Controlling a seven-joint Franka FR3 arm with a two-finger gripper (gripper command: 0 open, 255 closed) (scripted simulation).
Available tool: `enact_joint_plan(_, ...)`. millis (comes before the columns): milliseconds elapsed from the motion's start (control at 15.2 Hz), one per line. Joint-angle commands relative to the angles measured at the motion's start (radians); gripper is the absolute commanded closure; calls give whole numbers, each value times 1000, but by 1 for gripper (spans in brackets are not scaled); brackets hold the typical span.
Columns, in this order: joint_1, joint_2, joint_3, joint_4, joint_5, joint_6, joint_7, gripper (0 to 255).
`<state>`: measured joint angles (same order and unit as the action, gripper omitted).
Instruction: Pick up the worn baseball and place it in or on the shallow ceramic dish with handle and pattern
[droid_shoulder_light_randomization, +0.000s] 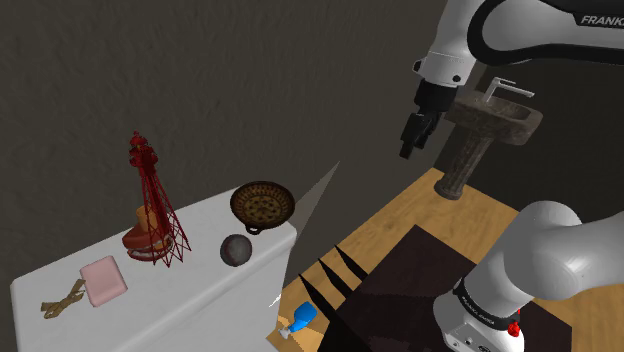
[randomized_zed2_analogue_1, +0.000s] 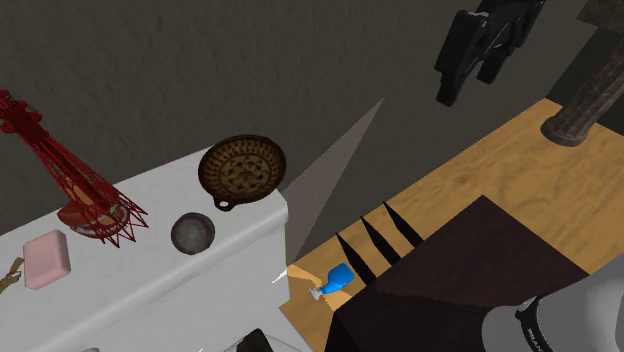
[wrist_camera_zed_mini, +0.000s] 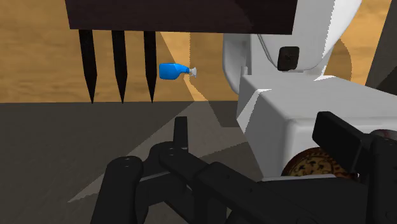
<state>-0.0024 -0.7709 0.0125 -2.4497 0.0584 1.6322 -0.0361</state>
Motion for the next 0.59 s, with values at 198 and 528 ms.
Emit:
enact_joint_plan(198,26,24,68,-25,37,72,67,0)
enact_joint_plan(528,64,97,184,-38,84,197,178,0)
